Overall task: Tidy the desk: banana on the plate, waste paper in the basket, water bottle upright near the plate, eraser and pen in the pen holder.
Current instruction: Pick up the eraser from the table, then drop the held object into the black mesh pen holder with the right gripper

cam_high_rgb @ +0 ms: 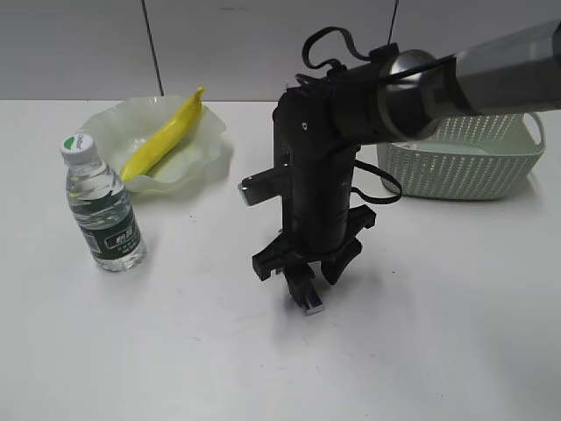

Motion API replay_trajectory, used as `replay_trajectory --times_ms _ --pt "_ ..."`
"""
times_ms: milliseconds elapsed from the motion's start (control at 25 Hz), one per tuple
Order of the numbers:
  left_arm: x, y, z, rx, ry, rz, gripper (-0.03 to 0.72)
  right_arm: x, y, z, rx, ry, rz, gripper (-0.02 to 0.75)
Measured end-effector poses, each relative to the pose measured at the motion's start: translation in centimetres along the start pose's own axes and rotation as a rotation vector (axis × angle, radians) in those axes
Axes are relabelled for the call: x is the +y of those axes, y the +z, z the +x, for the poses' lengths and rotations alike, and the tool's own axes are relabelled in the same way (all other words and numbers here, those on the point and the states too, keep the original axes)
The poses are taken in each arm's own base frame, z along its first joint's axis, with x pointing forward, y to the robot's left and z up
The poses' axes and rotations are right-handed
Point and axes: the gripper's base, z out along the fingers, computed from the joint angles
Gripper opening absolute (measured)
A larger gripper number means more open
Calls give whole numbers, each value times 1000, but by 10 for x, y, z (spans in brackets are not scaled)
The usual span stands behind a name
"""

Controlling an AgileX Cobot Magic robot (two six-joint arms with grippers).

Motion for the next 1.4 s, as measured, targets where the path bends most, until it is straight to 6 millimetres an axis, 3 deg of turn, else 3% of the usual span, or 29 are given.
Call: replay_trajectory --times_ms 200,320,480,600,800,920,1040,1160,1400 --pt "0 0 0 0 0 0 269 0 10 -3 10 2 5 383" --pt "0 0 0 0 0 0 269 -1 10 -4 18 -7 20 188" --pt "0 0 0 0 0 0 269 -1 -2 -6 36 -14 31 202" --pt "0 0 0 0 0 0 269 1 -42 -12 -55 -18 18 202" --pt "0 0 0 0 0 0 269 1 -136 -23 -435 -50 24 202" --pt "0 0 0 0 0 0 269 -9 -166 -32 -644 -70 123 202" --pt "0 0 0 0 0 0 269 -22 -170 -43 -751 -77 171 202" --pt "0 0 0 -1 0 0 269 -35 -160 -56 -808 -69 176 202" --pt "0 0 0 -1 0 0 269 -60 -120 -75 -807 -38 175 202"
